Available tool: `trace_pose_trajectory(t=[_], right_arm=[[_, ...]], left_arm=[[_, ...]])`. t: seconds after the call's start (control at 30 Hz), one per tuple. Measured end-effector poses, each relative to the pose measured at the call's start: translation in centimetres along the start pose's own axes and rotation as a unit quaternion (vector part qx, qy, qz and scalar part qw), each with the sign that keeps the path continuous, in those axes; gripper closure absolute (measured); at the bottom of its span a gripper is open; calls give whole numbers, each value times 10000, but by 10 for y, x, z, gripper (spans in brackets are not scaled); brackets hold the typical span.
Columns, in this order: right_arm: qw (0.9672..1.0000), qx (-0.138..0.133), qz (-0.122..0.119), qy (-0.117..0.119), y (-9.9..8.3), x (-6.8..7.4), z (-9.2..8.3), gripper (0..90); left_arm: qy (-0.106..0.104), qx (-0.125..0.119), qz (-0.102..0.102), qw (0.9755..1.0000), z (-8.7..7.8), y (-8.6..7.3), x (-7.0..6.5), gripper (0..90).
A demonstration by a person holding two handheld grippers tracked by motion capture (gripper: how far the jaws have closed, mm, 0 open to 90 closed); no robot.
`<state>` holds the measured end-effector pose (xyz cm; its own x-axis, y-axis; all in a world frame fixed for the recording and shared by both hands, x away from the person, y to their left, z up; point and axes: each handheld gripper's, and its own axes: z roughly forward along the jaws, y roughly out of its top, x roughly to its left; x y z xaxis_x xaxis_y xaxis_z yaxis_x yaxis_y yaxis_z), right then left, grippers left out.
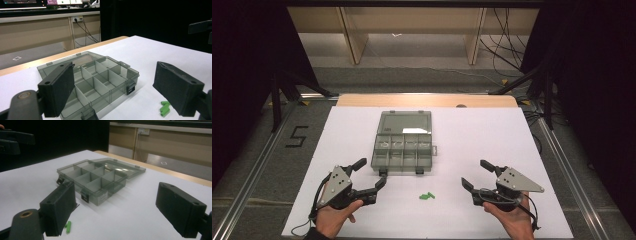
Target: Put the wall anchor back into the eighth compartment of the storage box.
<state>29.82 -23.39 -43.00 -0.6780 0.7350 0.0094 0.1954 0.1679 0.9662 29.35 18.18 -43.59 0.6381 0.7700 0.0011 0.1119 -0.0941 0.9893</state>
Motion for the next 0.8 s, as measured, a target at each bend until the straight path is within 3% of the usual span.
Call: trace_pose_trajectory(t=[0.13,0.33,0.57,0.8], right_arm=[[10000,-6,-41,41,1,0,2,172],[9996,269,-98,42,6,-2,5,179],[9977,489,-463,74,17,0,16,188],[9886,1184,-805,467,26,5,30,251]], left_arm=[[4,2,2,10000,0,0,0,163],[11,7,11,10000,0,0,0,163],[18,21,3,10000,1,0,0,163],[34,11,-32,10000,0,-1,1,163]])
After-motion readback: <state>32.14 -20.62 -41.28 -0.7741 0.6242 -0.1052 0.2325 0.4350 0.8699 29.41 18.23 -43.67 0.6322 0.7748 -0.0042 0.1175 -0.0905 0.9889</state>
